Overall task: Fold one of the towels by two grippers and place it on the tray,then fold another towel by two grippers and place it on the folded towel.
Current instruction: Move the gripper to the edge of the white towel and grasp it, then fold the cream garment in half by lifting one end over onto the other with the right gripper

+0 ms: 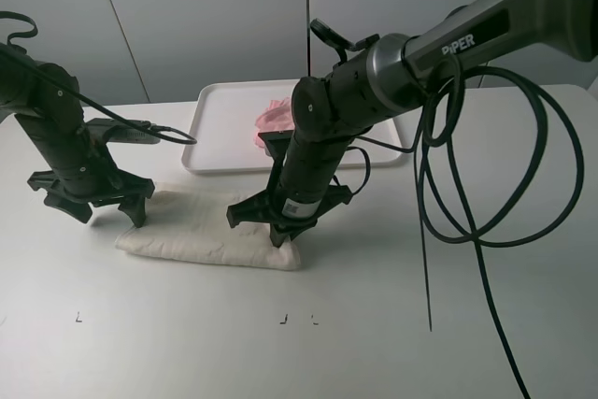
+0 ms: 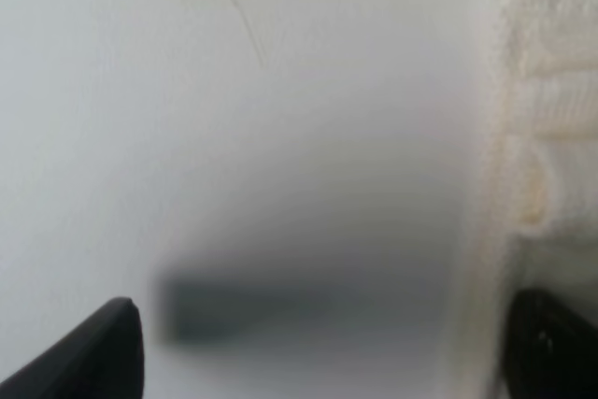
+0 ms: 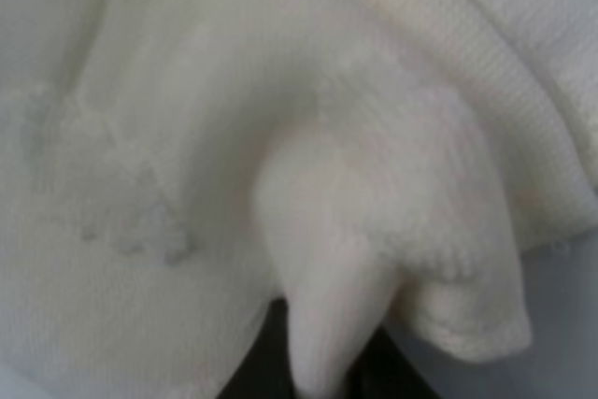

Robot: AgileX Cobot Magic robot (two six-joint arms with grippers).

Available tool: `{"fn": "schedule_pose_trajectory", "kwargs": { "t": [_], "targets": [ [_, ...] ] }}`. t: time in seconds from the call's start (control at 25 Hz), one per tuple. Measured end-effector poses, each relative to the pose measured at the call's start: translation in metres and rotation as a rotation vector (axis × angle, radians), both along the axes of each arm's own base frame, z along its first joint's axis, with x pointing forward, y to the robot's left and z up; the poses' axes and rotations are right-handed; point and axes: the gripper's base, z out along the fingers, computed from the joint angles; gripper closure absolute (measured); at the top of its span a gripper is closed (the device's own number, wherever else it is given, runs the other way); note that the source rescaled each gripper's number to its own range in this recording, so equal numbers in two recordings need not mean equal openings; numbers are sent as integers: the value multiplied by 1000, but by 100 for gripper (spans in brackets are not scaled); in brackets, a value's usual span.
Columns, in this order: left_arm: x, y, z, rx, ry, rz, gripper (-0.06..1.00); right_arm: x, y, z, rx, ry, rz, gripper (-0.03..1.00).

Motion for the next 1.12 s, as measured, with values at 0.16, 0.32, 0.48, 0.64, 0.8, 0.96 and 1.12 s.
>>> {"fn": "schedule_pose_trajectory", "kwargs": {
  "t": [0.16, 0.32, 0.48, 0.64, 0.8, 0.96, 1.12],
  "targets": [
    [0, 0, 0, 0, 0, 2, -5, -1, 0, 0, -3, 5, 9, 93],
    [0, 0, 0, 0, 0, 2, -5, -2, 0, 0, -7, 12, 31, 93],
    [0, 0, 0, 0, 0, 2, -5, -2, 0, 8, 7, 7, 45, 93],
    [0, 0, 0, 0, 0, 2, -5, -2, 2, 33, 59, -36, 49, 93],
    [0, 0, 0, 0, 0, 2, -5, -1, 5, 56, 136, -83, 26, 93],
    [0, 0, 0, 0, 0, 2, -5, -2, 14, 63, 249, -60, -9, 93],
    [0, 0, 0, 0, 0, 2, -5, -4, 26, 71, 419, -31, -41, 93]
  ]
}}
